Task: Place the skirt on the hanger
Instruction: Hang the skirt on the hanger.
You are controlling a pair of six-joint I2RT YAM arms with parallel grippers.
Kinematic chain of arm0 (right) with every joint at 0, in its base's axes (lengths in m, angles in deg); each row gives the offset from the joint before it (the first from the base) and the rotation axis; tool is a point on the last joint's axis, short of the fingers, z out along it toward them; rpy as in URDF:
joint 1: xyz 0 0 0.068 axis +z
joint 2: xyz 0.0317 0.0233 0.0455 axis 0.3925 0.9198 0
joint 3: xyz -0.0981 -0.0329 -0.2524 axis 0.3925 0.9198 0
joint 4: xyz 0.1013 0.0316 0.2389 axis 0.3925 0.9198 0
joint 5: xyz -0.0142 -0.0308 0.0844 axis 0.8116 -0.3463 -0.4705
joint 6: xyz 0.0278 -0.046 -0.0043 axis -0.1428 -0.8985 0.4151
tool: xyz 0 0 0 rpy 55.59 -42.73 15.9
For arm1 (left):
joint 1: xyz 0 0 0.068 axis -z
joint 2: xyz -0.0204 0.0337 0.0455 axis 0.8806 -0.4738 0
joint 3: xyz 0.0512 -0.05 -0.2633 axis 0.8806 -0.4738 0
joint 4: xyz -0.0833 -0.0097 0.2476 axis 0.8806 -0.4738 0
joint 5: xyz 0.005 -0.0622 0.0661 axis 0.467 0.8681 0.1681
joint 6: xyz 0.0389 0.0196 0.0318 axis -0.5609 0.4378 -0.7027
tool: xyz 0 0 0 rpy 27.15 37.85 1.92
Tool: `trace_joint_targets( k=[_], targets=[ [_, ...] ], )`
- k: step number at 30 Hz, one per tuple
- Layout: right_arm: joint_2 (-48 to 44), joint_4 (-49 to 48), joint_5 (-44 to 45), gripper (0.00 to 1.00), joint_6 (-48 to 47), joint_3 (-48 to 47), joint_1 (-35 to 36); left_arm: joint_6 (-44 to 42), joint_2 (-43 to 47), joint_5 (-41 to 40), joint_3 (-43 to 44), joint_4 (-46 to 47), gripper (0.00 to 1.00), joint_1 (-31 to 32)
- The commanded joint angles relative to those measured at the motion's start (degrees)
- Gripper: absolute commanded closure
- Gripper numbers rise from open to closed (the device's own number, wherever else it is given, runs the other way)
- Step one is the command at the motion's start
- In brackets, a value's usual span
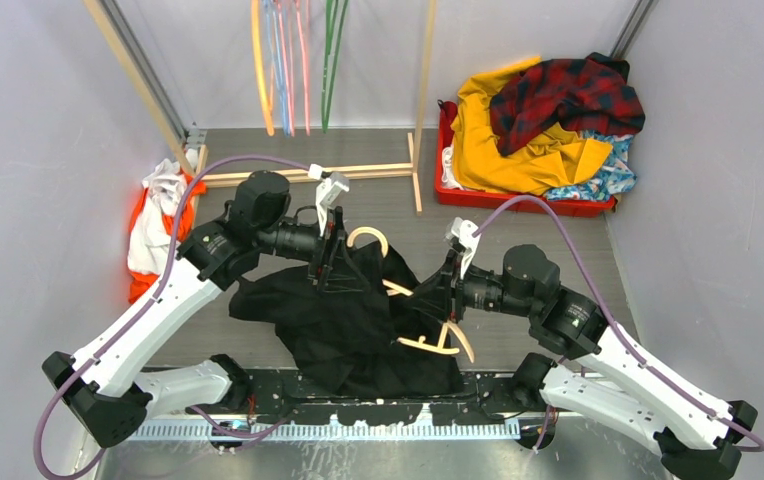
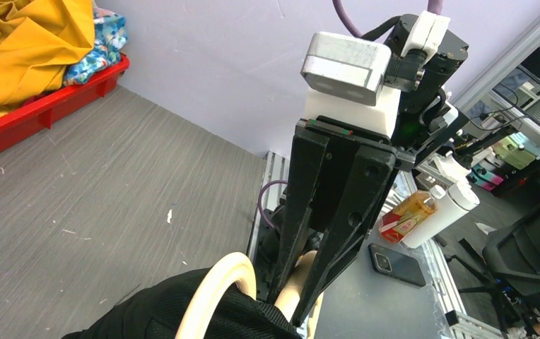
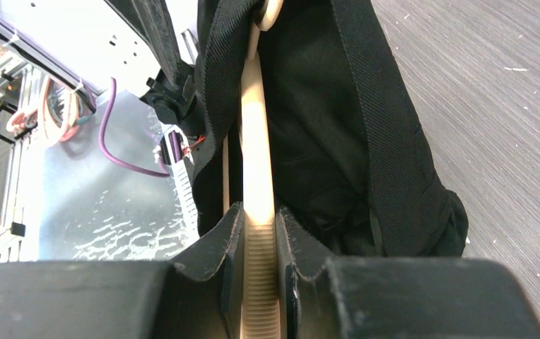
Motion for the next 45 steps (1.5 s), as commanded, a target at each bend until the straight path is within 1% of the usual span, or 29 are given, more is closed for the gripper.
trace_joint_targets(
  k=[1, 6, 11, 18, 23, 26, 28, 29, 30, 38, 42, 43, 45],
  targets=[
    [-1.3, -13.77, 3.46, 0.98, 2.45, -1.01, -0.92, -1.49, 1.1, 3.12, 1.54, 0.36, 0.47, 1.48],
    [-1.53, -15.74, 2.27, 0.98, 2.58, -2.15, -0.92, -4.18, 0.8, -0.78, 2.36, -2.93, 0.49, 2.43],
    [-2.5, -18.62, 1.73, 0.98, 3.11, -1.16, -0.96, -4.51, 1.76, -1.23, 1.97, -3.17, 0.5, 2.73],
    [-0.2, -23.35, 1.38, 0.98, 4.77, 0.16, -0.93, -1.84, 2.09, 2.31, 1.86, 1.69, 0.65, 4.12],
    [1.31, -26.06, 1.05, 0.98, 5.66, 0.66, -0.92, -1.11, 1.72, 2.77, 1.83, 3.0, 0.8, 5.11],
    [2.38, -28.48, 0.84, 0.98, 6.58, 1.31, -0.95, -0.77, 1.65, 3.18, 1.61, 4.07, 0.84, 5.65],
    [2.91, -29.68, 0.69, 0.98, 7.03, 1.68, -0.89, -0.67, 1.52, 3.32, 1.31, 4.71, 0.91, 6.11],
    [3.19, -29.92, 0.8, 0.98, 7.06, 1.77, -0.91, -0.71, 1.46, 3.27, 1.27, 4.87, 0.98, 6.2],
    [3.25, -30.26, 1.07, 0.98, 7.19, 2.01, -0.92, -0.75, 1.35, 3.21, 1.18, 4.91, 1.0, 6.22],
    [4.56, -32.95, 1.46, 0.98, 7.43, 3.33, -0.91, -0.07, 1.7, 6.84, 0.01, 7.56, 1.0, 6.81],
    [5.0, -33.13, 1.23, 0.98, 7.43, 3.86, -0.92, -0.2, 2.91, 5.86, -0.12, 6.94, 1.0, 6.94],
    [4.84, -33.22, 1.26, 0.98, 7.43, 4.09, -0.94, -0.24, 3.01, 5.64, -0.14, 6.58, 0.99, 6.88],
    [4.56, -33.34, 1.13, 0.98, 7.52, 4.28, -0.92, -0.52, 3.12, 4.61, -0.11, 5.59, 0.78, 6.96]
  ],
)
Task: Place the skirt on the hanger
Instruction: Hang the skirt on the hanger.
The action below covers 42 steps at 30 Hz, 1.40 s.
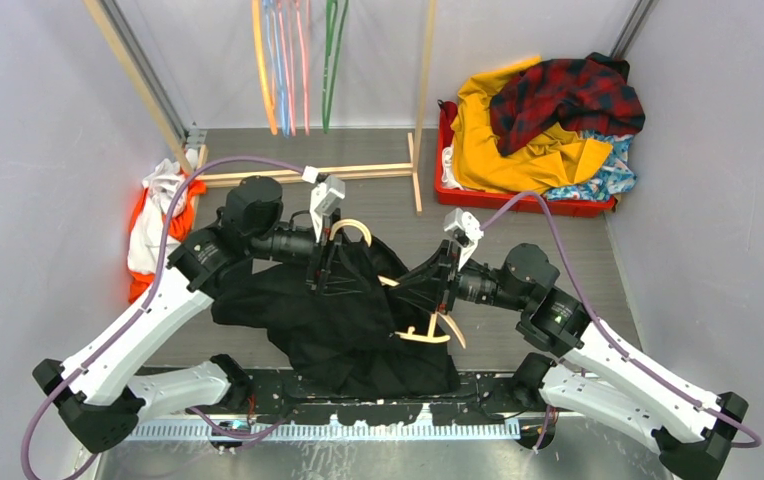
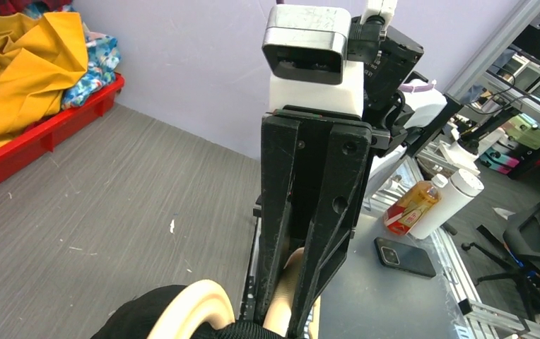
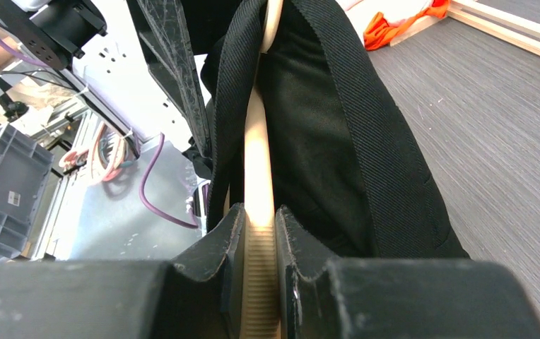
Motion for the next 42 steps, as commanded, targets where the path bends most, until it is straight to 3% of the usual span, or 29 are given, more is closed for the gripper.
trace_joint_targets(
  k=[1, 2, 3, 4, 9, 16, 22, 29, 36, 38, 42],
  targets=[
    [1.36, -12.99, 5.17, 0.98, 1.95, -0.23, -0.41, -0.21, 0.66, 6.57, -0.02, 2.22, 0.61, 3.82],
    [1.18, -13.08, 4.76, 0.98, 1.9, -0.23, -0.41, -0.49, 0.67, 5.66, -0.12, 1.63, 0.17, 3.77],
    [1.0, -13.0, 4.28, 0.98, 1.86, -0.26, -0.41, -0.7, 0.53, 5.71, -0.26, 1.3, 0.05, 3.71],
    [0.75, -13.02, 3.78, 0.98, 1.82, -0.15, -0.42, -0.84, 0.24, 6.0, -0.21, 1.1, 0.0, 3.7],
    [-1.25, -12.52, 2.49, 0.98, 0.97, 0.37, -0.41, 1.2, -0.28, 7.25, 0.45, 2.46, 0.01, 3.71],
    [-6.31, -9.74, -0.96, 0.98, 0.49, 0.98, -0.42, -3.05, 1.93, 1.2, 4.79, -6.28, 0.01, 2.96],
    [-12.84, -2.47, -2.81, 0.98, -0.56, 0.05, -0.41, 1.0, 0.0, 7.03, 7.04, -4.49, 0.01, 1.65],
    [-14.57, -2.42, -3.85, 0.98, 0.08, -0.39, -0.41, 10.38, -4.0, 14.47, 4.37, 8.94, 0.01, 1.57],
    [-12.49, -6.24, -4.17, 0.98, 1.0, -0.82, -0.41, 18.97, -4.28, 13.32, 0.07, 22.77, 0.01, 1.55],
    [-11.82, -6.95, -4.21, 0.98, 0.98, -1.11, -0.41, 18.68, -4.41, 13.1, -0.03, 22.49, 0.11, 1.56],
    [-10.49, -8.83, -4.33, 0.98, 1.39, -1.41, -0.42, 19.53, -4.84, 13.65, -0.2, 23.25, 0.47, 1.55]
  ],
)
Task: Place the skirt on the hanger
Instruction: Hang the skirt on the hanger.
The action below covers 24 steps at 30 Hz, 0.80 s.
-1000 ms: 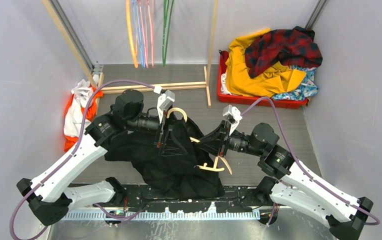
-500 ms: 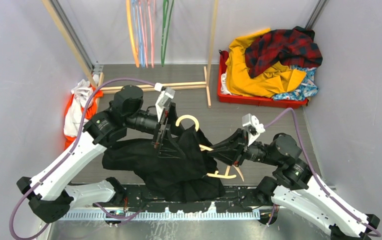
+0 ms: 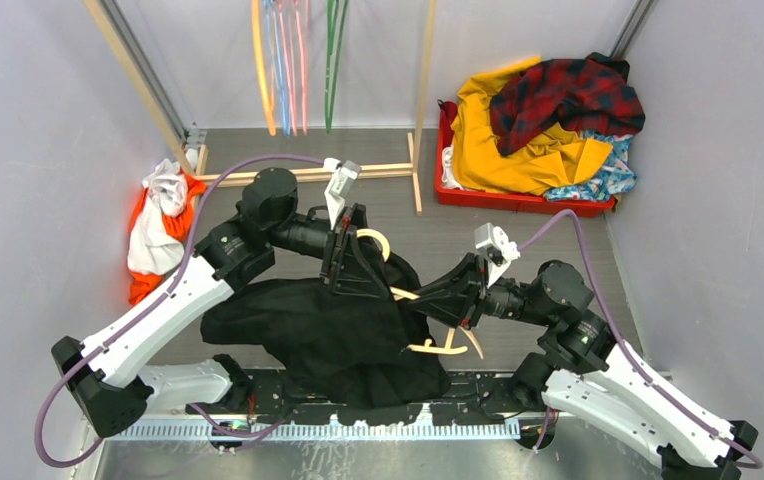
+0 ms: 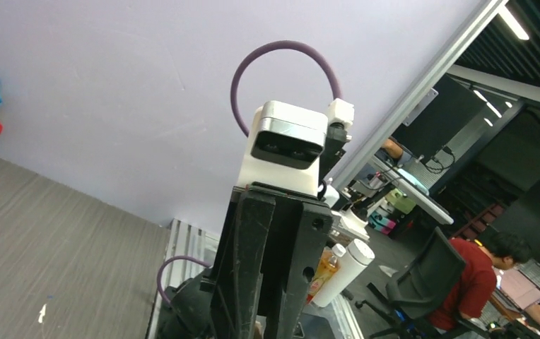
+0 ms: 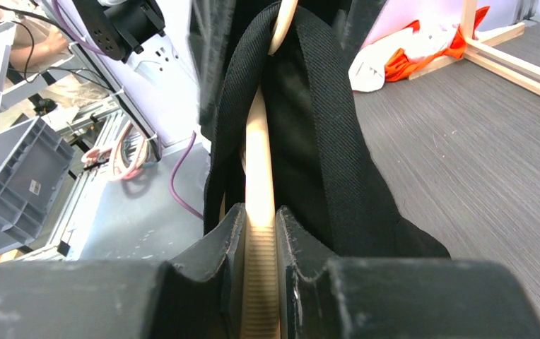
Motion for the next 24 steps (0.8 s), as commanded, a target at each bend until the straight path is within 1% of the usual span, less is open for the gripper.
trace_joint_targets(
  k=[1, 2, 3, 5, 6, 11, 16, 17, 18, 20, 21, 22, 24],
  targets=[
    [1.04, -11.09, -0.37, 0.98, 1.67, -3.82, -0.06, 2.48, -0.15, 1.74, 0.24, 7.43, 0.48, -0.22],
    [1.67, -11.73, -0.71, 0.98, 1.88, -3.79, -0.05, 2.7, -0.34, 1.74, 0.26, 7.81, 0.5, -0.17],
    [2.13, -12.05, -0.81, 0.98, 2.04, -3.89, -0.07, 2.97, -0.52, 1.71, 0.21, 8.29, 0.54, -0.14],
    [2.72, -12.65, -0.59, 0.98, 2.21, -3.85, -0.02, 3.23, -0.65, 0.88, 0.03, 8.44, 0.92, -0.12],
    [2.92, -12.69, -0.77, 0.98, 2.16, -3.9, -0.06, 3.09, -0.59, 0.5, -0.03, 8.12, 1.0, -0.14],
    [3.62, -11.25, 0.1, 0.98, 1.63, -4.26, -0.06, 1.14, -0.14, 0.28, -0.2, 5.74, 1.0, -0.12],
    [4.39, -8.45, 2.68, 0.98, 1.5, -4.73, -0.06, -2.88, -1.66, -0.44, 2.92, -1.51, 1.0, -0.12],
    [4.83, -5.71, 3.92, 0.95, 1.21, -5.36, -0.06, -4.08, -2.03, -0.57, 3.82, -3.33, 1.0, -0.18],
    [5.37, -3.19, 4.99, 0.88, 0.91, -6.46, -0.11, -5.32, -2.3, -0.95, 4.7, -4.99, 1.0, -0.18],
    [6.01, 2.73, 7.57, 0.8, -0.68, -8.38, -0.11, -7.47, -2.42, -1.42, 6.51, -8.42, 1.0, -0.26],
    [6.01, 5.48, 10.3, 0.71, -0.84, -9.19, -0.08, -8.39, -2.42, -1.67, 7.46, -10.01, 1.0, -0.34],
    [5.72, 8.45, 12.09, 0.66, -1.7, -9.95, -0.07, -9.2, -2.45, -2.01, 8.5, -11.46, 1.0, -0.49],
    [4.89, 13.96, 16.82, 0.59, -2.28, -11.33, -0.07, -11.04, -2.58, -2.69, 10.74, -14.65, 1.0, -0.8]
  ],
)
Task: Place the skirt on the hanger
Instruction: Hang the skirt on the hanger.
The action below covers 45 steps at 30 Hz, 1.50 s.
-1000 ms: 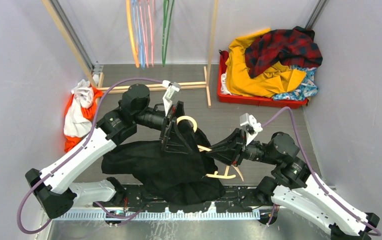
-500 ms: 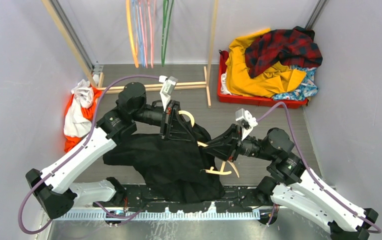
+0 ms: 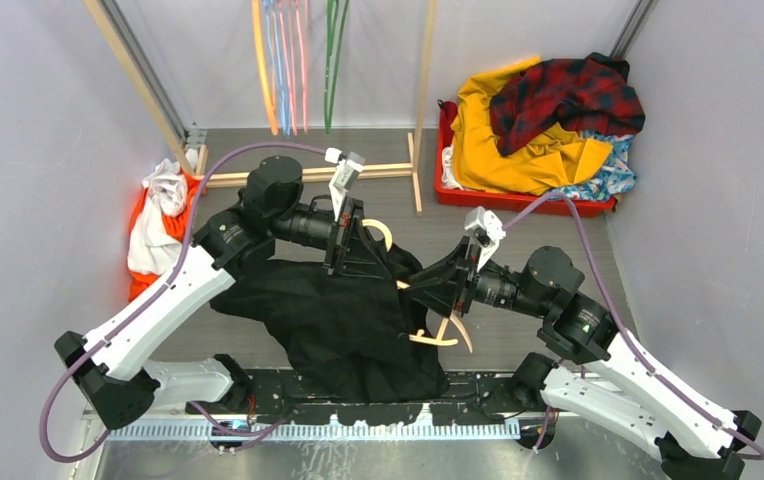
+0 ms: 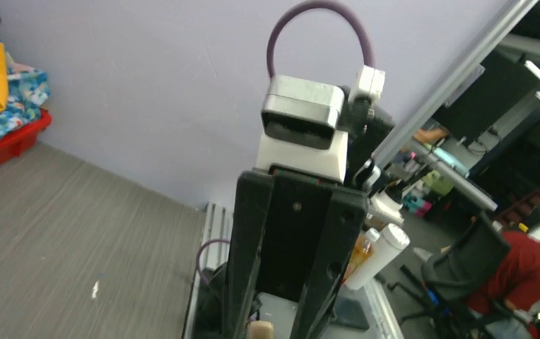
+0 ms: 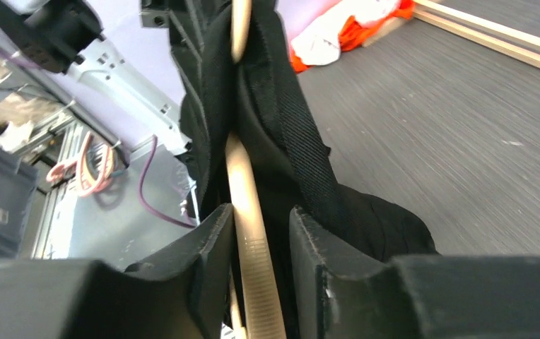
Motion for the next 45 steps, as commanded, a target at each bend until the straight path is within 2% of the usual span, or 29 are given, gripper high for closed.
trace_joint_targets(
  k=[1, 6, 14, 17, 22, 25, 36, 45],
  targets=[
    [-0.87, 9.49, 13.58, 0.55, -2.12, -6.26, 0.02, -6.57, -0.12, -0.56, 6.39, -9.31, 1.0, 0.34],
    [-2.41, 19.36, 23.03, 0.47, -0.61, -7.74, 0.02, -10.92, -1.97, -3.22, 13.54, -17.68, 1.0, 0.18],
    [-5.46, 23.78, 31.14, 0.43, 2.33, -6.14, 0.01, -13.66, -3.47, -4.78, 18.8, -23.34, 1.0, 0.19],
    [-4.81, 22.95, 26.84, 0.45, 3.9, -4.33, 0.02, -13.68, -3.39, -4.22, 21.32, -24.35, 1.0, 0.14],
    [-6.08, 15.33, 11.7, 0.45, 5.14, 0.45, 0.01, -14.61, -3.89, -3.93, 25.12, -27.0, 1.0, 0.18],
    [-6.59, 12.49, 7.03, 0.44, 5.79, 2.33, 0.02, -14.37, -5.77, -2.93, 25.95, -26.54, 1.0, 0.14],
    [-3.39, 4.72, 3.98, 0.41, 9.14, 7.53, 0.02, -12.71, -6.26, -0.64, 28.68, -24.26, 1.0, 0.19],
    [-6.54, 3.48, 3.24, 0.39, 12.21, 11.43, -0.02, -12.54, -5.97, 0.1, 29.63, -24.08, 1.0, 0.14]
  ],
)
